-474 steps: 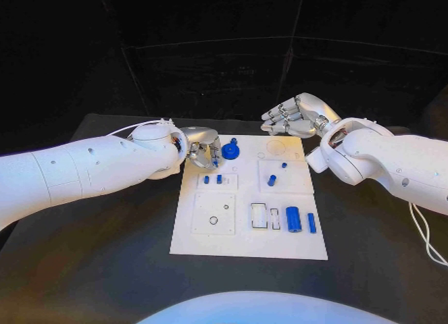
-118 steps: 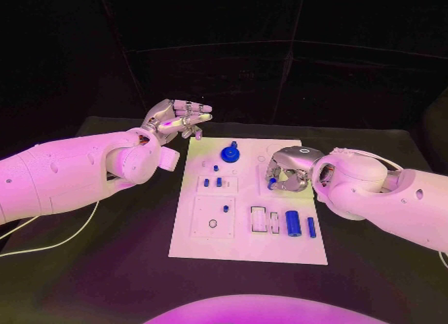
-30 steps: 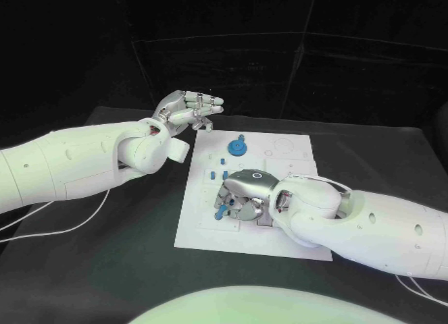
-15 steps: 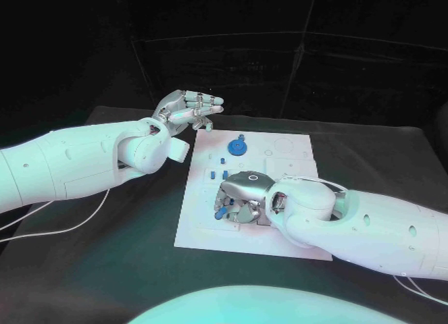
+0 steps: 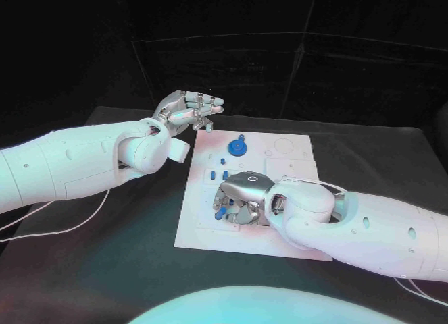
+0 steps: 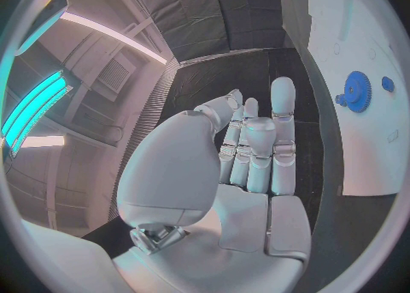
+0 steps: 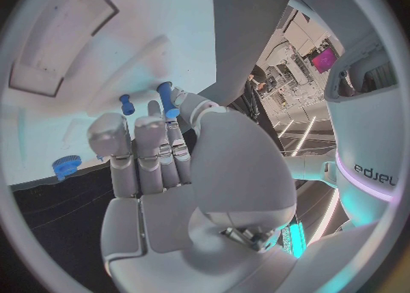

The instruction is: Assemble the parts on the task board

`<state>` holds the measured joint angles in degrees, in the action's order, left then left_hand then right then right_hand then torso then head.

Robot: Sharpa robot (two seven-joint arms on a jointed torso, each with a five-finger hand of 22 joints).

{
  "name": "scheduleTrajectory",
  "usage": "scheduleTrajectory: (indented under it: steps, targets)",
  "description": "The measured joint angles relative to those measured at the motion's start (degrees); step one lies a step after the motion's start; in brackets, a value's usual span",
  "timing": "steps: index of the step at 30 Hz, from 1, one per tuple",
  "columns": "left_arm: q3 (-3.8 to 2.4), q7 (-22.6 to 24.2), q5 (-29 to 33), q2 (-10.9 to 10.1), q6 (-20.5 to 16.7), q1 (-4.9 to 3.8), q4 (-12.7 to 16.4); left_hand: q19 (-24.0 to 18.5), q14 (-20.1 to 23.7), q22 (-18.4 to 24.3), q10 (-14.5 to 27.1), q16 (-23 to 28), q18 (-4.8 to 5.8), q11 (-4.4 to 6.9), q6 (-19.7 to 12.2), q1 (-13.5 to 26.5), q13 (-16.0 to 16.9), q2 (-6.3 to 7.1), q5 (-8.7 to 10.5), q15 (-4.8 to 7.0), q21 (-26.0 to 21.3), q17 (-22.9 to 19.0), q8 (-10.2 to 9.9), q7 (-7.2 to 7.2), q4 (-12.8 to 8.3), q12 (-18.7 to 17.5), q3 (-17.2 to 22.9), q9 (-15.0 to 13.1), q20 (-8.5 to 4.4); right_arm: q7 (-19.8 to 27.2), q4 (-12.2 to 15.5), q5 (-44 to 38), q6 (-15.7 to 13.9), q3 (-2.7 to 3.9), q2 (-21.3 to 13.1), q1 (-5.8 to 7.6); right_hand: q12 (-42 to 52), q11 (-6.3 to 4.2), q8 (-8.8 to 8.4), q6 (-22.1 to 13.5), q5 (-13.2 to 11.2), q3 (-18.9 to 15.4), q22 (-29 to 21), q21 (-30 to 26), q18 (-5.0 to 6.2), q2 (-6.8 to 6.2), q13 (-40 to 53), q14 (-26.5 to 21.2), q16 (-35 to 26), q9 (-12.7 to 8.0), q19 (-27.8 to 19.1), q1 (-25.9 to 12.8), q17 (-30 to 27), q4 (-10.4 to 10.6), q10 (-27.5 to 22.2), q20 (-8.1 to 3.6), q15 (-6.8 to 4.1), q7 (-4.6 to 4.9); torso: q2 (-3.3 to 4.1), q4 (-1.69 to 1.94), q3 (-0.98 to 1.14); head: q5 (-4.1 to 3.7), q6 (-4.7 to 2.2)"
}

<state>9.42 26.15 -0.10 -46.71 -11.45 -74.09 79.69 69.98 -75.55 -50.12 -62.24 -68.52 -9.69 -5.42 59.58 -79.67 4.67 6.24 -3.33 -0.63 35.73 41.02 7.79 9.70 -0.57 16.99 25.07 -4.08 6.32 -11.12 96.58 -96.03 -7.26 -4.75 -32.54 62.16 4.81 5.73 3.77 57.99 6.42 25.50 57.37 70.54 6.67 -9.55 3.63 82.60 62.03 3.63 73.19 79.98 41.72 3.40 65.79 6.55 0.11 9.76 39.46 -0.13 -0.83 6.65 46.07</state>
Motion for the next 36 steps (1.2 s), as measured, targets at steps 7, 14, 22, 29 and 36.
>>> scheduleTrajectory:
  steps: [7,14,22,29,36]
  targets:
    - [0.0,-0.06,0.0,0.0,0.03,0.0,-0.01,0.0,0.0,0.0,0.0,0.0,0.0,0.0,0.0,0.0,0.0,0.0,0.0,0.0,0.0,0.0,0.0,0.0,0.0,0.0,0.0,0.0,0.0,0.05,0.03,-0.03,-1.17,-0.01,0.12,-0.01,0.0,0.0,0.0,-2.56,-0.11,-0.17,-0.08,0.0,0.0,0.0,0.0,0.0,0.0,0.0,0.0,0.0,-0.23,-0.18,0.0,0.0,0.0,-0.35,-0.01,0.0,0.0,-0.02,-0.07]
    - [0.0,-0.11,0.0,0.0,0.07,0.0,-0.01,0.0,0.0,0.0,0.0,0.0,0.0,0.0,0.0,0.0,0.0,0.0,0.0,0.0,0.0,0.01,0.0,0.0,0.0,0.0,0.0,0.0,0.0,0.13,0.2,0.0,-1.9,-0.01,0.25,-0.06,1.42,-0.9,0.0,-3.51,-0.23,-0.17,0.58,0.0,0.0,0.0,0.35,0.0,0.0,0.08,0.16,0.0,-0.3,-0.17,1.66,-0.16,0.0,-0.68,-0.01,0.0,0.0,-0.03,-0.07]
    - [0.0,-0.16,0.0,-0.01,0.1,0.0,0.0,0.0,0.0,-0.01,0.0,0.0,0.0,0.0,0.0,0.0,0.0,0.0,0.0,0.0,0.0,0.0,0.0,0.0,0.0,0.0,0.0,0.0,0.0,0.15,0.35,0.05,-2.24,-0.02,0.32,-0.12,1.65,-1.12,0.0,-3.57,-0.23,-0.17,1.11,0.38,0.0,0.17,0.39,0.13,0.0,0.19,0.44,-0.16,0.12,-0.17,2.6,-0.44,-0.13,-0.75,-0.01,0.01,0.01,0.04,0.01]
    - [0.0,-0.19,0.0,-0.02,0.11,0.0,0.0,0.0,0.0,0.04,0.0,0.0,0.0,0.0,0.0,0.0,0.0,0.0,0.0,0.0,0.0,-0.15,0.0,0.0,0.0,0.0,0.0,0.0,0.0,0.25,0.41,0.17,-2.33,-0.02,0.8,-0.2,1.83,-1.33,0.0,-3.57,-0.23,-0.17,1.24,0.45,0.0,0.24,0.37,0.23,0.0,0.24,0.53,-0.21,0.27,-0.18,2.81,-0.52,-0.23,-0.75,-0.01,0.01,0.01,0.05,0.02]
    - [0.0,-0.23,0.0,-0.02,0.12,0.0,0.01,0.0,0.0,0.04,0.0,0.0,0.0,0.0,0.0,0.0,0.0,0.0,0.0,0.0,0.0,-0.15,0.0,0.0,0.0,0.0,0.0,0.0,0.0,0.34,0.25,0.28,-2.46,-0.01,1.17,-0.27,1.83,-1.33,0.0,-3.35,-0.34,-0.11,1.24,0.45,0.0,0.54,0.36,0.23,0.0,0.25,0.53,0.09,0.26,-0.43,2.8,-0.52,-0.23,-0.96,-0.01,0.01,0.01,-0.06,-0.02]
